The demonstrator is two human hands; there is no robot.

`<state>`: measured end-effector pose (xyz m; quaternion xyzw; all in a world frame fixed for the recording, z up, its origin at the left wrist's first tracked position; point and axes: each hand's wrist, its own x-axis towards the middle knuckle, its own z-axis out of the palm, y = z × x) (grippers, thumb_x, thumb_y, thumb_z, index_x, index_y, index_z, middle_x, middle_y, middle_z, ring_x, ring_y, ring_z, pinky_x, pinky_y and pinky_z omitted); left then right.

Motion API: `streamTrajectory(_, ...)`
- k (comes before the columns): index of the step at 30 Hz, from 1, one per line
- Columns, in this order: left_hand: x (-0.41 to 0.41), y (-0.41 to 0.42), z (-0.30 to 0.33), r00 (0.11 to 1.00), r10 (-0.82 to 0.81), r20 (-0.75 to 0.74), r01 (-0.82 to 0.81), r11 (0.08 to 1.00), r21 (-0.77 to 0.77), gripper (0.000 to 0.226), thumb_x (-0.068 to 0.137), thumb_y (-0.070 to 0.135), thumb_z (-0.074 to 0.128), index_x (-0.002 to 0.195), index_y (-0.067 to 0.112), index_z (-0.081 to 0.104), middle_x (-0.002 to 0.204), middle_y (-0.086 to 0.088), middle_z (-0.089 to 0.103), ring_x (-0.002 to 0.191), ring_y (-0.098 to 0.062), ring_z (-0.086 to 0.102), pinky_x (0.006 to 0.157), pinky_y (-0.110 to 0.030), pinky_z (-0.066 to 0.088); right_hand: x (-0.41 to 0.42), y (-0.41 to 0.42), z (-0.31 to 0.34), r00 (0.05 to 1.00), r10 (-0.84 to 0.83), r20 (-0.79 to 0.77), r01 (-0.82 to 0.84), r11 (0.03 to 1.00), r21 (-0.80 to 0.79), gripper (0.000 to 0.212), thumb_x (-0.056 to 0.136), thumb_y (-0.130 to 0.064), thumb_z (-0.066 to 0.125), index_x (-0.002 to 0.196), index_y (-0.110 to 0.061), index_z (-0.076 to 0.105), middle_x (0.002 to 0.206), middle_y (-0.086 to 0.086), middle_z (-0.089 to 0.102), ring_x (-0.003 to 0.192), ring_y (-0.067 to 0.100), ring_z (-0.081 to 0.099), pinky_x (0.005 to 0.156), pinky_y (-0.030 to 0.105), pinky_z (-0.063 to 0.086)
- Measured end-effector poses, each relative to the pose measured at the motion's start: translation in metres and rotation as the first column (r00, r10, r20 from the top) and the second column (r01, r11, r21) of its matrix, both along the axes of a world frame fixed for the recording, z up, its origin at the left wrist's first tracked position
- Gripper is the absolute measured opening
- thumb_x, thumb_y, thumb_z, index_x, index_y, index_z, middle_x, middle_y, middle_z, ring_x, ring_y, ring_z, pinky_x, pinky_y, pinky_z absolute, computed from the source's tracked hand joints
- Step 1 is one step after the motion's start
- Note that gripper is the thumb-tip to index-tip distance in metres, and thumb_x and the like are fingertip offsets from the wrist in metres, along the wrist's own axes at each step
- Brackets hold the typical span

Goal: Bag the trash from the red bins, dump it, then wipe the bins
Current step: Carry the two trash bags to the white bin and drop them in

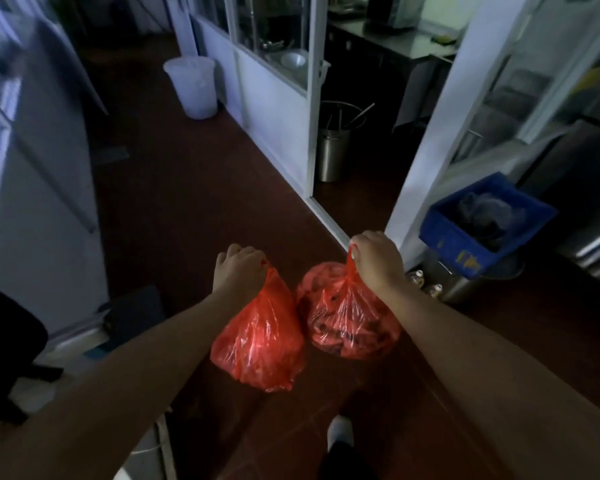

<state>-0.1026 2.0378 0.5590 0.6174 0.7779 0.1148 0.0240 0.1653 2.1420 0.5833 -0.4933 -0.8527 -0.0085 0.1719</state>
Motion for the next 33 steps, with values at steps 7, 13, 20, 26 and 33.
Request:
streamTrajectory(7, -0.077, 0.105, -0.008, 0.977, 0.148, -0.154, -0.156, 0.987, -0.043, 0.021, 0.091, 0.042, 0.046, 0.099, 0.034, 0.064, 0.103, 0.015, 0.061, 0.104, -0.014, 0.049, 0.086, -0.034, 0.038, -0.093, 0.153, -0.015, 0.982, 0.186, -0.045, -0.189, 0.979, -0.077, 0.019, 0.098, -0.017, 0.052, 0.093, -0.009, 0.068, 0.091, 0.009, 0.067, 0.090, 0.029, 0.060, 0.080, 0.042, 0.047)
streamTrajectory(13, -0.147, 0.186, 0.006, 0.937, 0.264, -0.230, -0.271, 0.963, 0.001, 0.024, 0.090, 0.043, 0.046, 0.095, 0.033, 0.066, 0.099, 0.014, 0.063, 0.101, -0.015, 0.050, 0.085, -0.036, 0.040, -0.187, 0.269, -0.003, 0.936, 0.350, 0.030, -0.344, 0.931, -0.125, 0.021, 0.096, -0.020, 0.052, 0.098, -0.007, 0.067, 0.100, 0.010, 0.064, 0.097, 0.030, 0.060, 0.082, 0.044, 0.047)
streamTrajectory(20, -0.248, 0.291, -0.013, 0.917, 0.267, -0.297, -0.279, 0.960, 0.003, 0.024, 0.090, 0.044, 0.045, 0.091, 0.031, 0.065, 0.095, 0.014, 0.063, 0.098, -0.016, 0.050, 0.084, -0.035, 0.039, -0.303, 0.384, -0.020, 0.903, 0.415, 0.111, -0.410, 0.910, -0.066, 0.018, 0.092, -0.021, 0.057, 0.095, -0.007, 0.068, 0.098, 0.009, 0.062, 0.097, 0.030, 0.060, 0.080, 0.042, 0.046)
streamTrajectory(26, -0.353, 0.380, -0.025, 0.929, 0.278, -0.243, -0.287, 0.958, 0.001, 0.017, 0.088, 0.042, 0.053, 0.089, 0.032, 0.067, 0.095, 0.014, 0.064, 0.098, -0.016, 0.052, 0.082, -0.034, 0.040, -0.396, 0.478, -0.028, 0.898, 0.406, 0.172, -0.396, 0.914, -0.088, 0.017, 0.090, -0.019, 0.058, 0.092, -0.006, 0.068, 0.095, 0.009, 0.063, 0.096, 0.032, 0.059, 0.079, 0.044, 0.046)
streamTrajectory(33, -0.478, 0.489, -0.020, 0.925, 0.265, -0.271, -0.282, 0.959, -0.029, 0.021, 0.089, 0.041, 0.050, 0.089, 0.029, 0.068, 0.095, 0.012, 0.065, 0.100, -0.018, 0.053, 0.084, -0.037, 0.038, -0.515, 0.590, -0.025, 0.892, 0.396, 0.218, -0.387, 0.918, -0.083, 0.017, 0.089, -0.025, 0.057, 0.094, -0.012, 0.068, 0.099, 0.006, 0.064, 0.102, 0.031, 0.056, 0.086, 0.043, 0.041)
